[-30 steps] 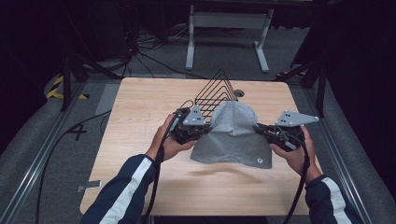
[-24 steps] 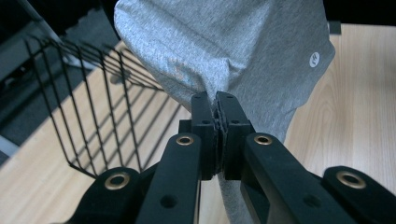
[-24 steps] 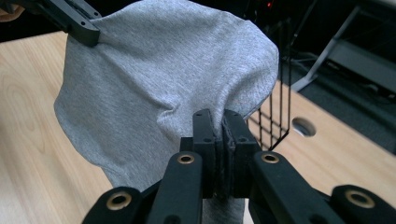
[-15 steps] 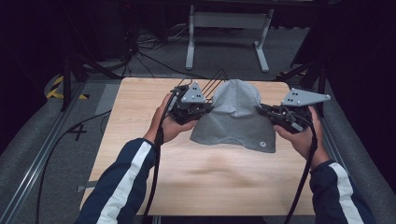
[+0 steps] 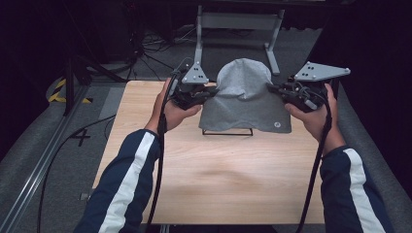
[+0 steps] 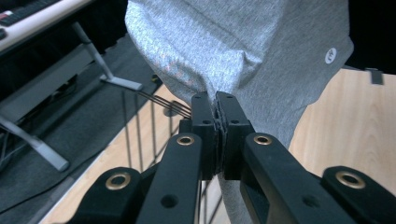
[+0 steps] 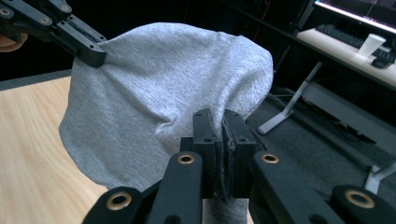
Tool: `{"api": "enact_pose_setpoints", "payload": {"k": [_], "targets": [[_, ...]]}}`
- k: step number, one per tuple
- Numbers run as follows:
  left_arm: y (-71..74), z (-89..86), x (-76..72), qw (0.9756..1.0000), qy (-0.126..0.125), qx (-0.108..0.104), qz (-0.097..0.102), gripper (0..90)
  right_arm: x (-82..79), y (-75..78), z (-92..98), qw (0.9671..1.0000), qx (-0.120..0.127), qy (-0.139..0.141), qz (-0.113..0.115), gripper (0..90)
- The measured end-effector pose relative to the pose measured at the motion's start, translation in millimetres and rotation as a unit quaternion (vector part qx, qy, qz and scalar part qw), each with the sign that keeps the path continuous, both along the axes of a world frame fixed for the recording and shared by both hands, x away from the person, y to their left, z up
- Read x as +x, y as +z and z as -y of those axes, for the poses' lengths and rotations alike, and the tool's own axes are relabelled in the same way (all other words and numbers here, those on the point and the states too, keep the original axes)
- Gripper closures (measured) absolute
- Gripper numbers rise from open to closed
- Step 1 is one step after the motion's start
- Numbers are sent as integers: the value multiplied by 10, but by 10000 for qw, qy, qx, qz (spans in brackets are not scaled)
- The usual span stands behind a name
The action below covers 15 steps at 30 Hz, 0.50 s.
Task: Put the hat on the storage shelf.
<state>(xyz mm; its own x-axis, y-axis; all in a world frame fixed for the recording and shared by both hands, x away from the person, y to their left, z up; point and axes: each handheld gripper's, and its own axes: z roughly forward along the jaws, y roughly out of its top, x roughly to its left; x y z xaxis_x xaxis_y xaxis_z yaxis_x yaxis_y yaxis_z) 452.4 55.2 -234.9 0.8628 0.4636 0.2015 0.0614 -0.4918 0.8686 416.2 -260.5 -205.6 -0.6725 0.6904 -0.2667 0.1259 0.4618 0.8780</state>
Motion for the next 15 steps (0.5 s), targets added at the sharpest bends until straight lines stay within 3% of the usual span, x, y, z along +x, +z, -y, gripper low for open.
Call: {"api": "enact_pose_setpoints", "payload": {"k": [7,10,15], "targets": [[190,-44,121,9998,147,-66,81,876,185,133,-48,10000,30,-28,38,856],[261,-59,182,9997,217,12,133,876,246,183,-69,9999,78,-41,77,856],[334,-70,290,9995,269,-103,118,876,380,223,-127,9999,81,-93,93,856]]}}
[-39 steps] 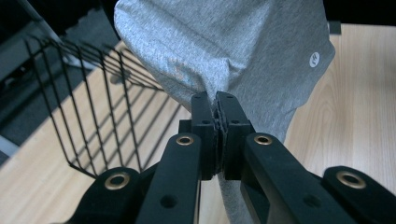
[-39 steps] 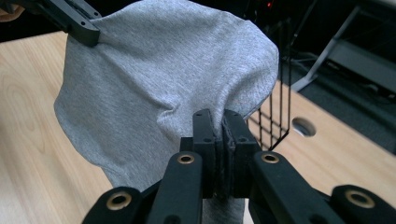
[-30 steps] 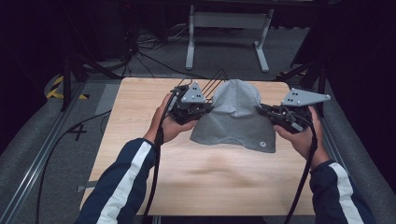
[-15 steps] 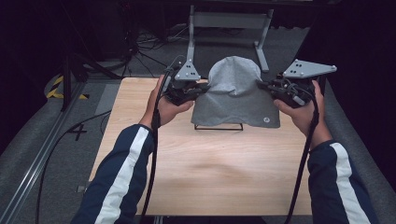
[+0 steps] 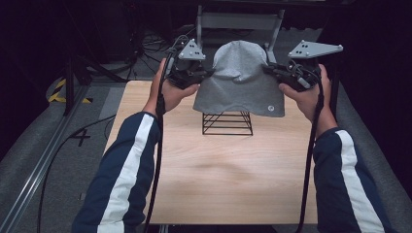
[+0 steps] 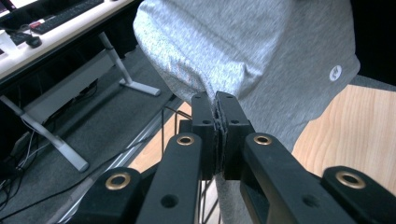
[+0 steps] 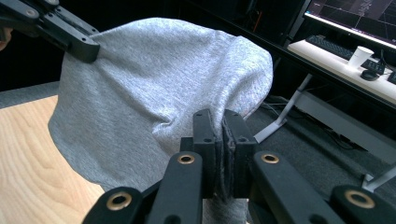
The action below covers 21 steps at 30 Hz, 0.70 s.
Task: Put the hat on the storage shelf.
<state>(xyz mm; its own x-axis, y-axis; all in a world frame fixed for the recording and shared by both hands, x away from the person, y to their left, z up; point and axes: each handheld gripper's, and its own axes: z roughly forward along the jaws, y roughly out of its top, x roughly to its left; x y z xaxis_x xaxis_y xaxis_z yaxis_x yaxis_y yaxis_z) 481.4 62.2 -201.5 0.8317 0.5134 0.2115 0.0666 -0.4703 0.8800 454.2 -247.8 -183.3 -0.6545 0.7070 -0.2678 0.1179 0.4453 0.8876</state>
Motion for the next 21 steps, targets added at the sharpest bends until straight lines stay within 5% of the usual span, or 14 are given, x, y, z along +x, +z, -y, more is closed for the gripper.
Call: {"api": "enact_pose_setpoints", "payload": {"k": [12,21], "targets": [[121,16,280,9998,204,-64,35,876,263,120,-47,9998,122,-124,131,857],[-22,58,481,9994,308,-62,-140,876,471,49,-20,9995,139,-270,9,856]]}}
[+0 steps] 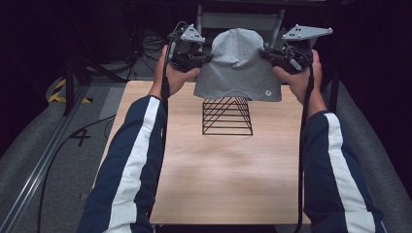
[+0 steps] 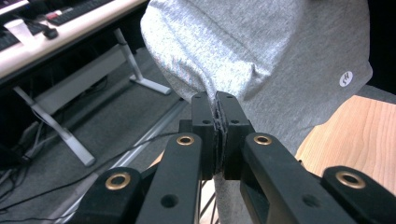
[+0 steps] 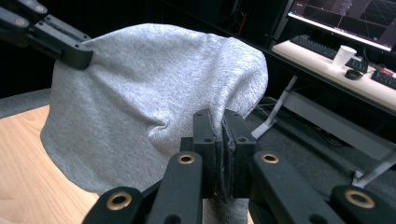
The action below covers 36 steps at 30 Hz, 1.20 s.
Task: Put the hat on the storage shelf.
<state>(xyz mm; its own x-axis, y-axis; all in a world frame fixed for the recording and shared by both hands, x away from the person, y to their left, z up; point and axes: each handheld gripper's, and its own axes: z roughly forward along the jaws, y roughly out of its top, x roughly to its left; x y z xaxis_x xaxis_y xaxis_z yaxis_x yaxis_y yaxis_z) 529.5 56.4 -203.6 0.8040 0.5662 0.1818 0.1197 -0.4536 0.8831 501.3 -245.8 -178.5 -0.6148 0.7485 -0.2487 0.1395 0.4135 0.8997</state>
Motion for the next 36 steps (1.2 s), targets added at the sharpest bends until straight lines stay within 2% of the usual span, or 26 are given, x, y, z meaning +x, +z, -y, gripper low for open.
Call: {"api": "enact_pose_setpoints", "payload": {"k": [4,5,7,11,12,18,19,20,23,24,26,27,29,35,36], "targets": [[-78,65,65,10000,-6,29,-8,876,86,-100,16,9999,43,-30,-86,857],[-97,75,78,10000,-39,1,-65,876,105,-127,18,9999,64,-17,-102,856],[-121,88,89,10000,-2,55,-12,876,129,-169,29,9999,81,-11,-144,856],[-139,71,125,10000,39,-12,2,876,177,-218,98,9997,167,-79,-168,856],[-131,57,136,9998,25,-183,-21,876,184,-216,115,9997,199,-85,-138,856],[-65,43,166,9997,122,-170,116,876,209,-175,122,9995,270,-121,-69,856],[-62,40,176,9996,115,-244,43,876,214,-165,107,9995,291,-114,-59,856],[-61,41,187,9996,157,-210,84,875,218,-158,96,9996,264,-114,-51,856],[-64,26,219,9995,164,-255,33,875,225,-145,77,9997,237,-110,-17,856],[-75,26,226,9993,157,-336,-19,875,228,-142,72,9997,228,-113,-24,856],[-127,60,234,9998,182,-121,8,875,231,-147,72,9996,240,-105,-45,856],[-154,80,233,9997,233,-100,16,875,243,-161,78,9997,227,-114,-31,856],[-199,86,255,9996,213,-186,-43,875,263,-198,89,9995,277,-109,-80,856],[-305,123,270,9997,164,-134,-103,875,313,-360,72,9995,243,-81,-208,856],[-321,116,263,9996,123,-213,-149,875,313,-360,72,9995,243,-81,-208,856]]}}
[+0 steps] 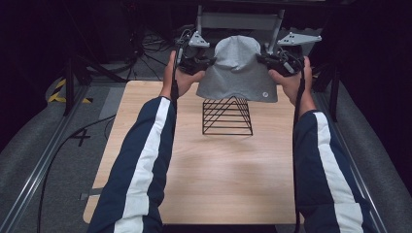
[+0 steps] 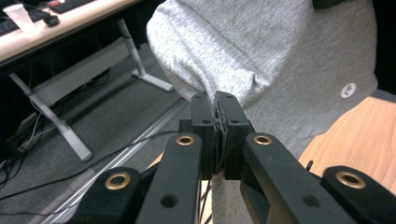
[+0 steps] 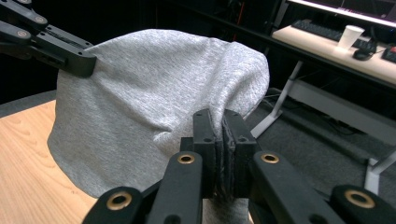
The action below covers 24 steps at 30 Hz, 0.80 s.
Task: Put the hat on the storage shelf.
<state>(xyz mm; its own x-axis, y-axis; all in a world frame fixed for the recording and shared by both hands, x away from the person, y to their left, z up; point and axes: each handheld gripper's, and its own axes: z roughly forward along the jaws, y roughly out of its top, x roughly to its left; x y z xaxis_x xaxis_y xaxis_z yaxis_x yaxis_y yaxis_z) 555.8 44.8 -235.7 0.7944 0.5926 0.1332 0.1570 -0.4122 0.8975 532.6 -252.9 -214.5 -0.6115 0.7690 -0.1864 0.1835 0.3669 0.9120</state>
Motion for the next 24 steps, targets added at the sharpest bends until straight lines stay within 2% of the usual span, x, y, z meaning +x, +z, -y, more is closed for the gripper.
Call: {"api": "enact_pose_setpoints", "payload": {"k": [2,5,8,11,18,21,24], "targets": [[-5,-25,-37,9999,-105,-115,17,875,-17,-20,15,10000,54,50,-13,856],[25,-66,-84,9998,-158,-95,44,875,-75,-20,54,9999,40,106,3,856],[78,-117,-148,9993,-245,-272,105,875,-137,8,91,9997,134,181,36,856],[111,-137,-227,9988,-333,-313,193,875,-206,27,90,9995,149,251,77,856],[87,-131,-389,9975,-550,-349,273,875,-291,12,104,9993,152,304,126,856],[55,-146,-415,9976,-579,-247,281,875,-314,0,118,9992,180,323,125,856],[-1,-171,-418,9976,-603,-237,231,875,-337,-15,116,9992,154,350,144,856]]}}
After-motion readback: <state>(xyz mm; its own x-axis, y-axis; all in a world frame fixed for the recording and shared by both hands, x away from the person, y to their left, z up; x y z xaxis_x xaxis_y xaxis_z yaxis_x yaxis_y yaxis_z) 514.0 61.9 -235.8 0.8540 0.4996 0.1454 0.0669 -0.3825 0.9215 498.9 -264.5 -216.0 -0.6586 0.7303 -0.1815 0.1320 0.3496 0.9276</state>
